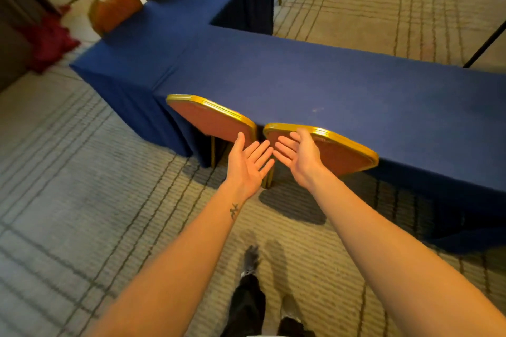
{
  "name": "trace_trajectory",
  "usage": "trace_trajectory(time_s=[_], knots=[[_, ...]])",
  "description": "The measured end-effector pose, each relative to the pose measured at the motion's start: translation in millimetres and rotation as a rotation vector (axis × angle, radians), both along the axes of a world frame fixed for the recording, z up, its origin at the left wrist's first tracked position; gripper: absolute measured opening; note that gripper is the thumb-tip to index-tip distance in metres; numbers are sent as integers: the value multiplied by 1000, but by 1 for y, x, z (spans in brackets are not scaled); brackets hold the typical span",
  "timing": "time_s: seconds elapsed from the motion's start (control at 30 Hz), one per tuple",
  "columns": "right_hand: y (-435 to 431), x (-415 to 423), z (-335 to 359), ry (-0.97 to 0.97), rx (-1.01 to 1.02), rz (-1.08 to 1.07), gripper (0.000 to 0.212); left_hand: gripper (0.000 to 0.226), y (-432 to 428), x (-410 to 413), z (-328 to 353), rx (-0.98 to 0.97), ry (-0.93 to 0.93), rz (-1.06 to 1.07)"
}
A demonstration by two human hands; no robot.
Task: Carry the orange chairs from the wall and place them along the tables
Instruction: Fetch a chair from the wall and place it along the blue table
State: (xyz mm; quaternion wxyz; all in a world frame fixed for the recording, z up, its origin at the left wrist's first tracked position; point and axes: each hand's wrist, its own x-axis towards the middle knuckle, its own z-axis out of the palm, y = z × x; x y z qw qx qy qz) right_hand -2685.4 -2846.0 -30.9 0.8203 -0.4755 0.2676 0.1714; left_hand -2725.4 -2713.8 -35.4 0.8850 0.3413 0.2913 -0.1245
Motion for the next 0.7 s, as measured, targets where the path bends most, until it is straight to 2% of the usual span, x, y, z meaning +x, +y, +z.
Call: trace_trajectory(time_s=[0.4, 0.7], knots=[[172, -87, 34, -85, 43, 341, 37, 73, 154, -123, 39, 133, -97, 366], [390, -143, 60, -109, 157, 512, 36, 65, 364, -216, 55, 130, -134, 653]])
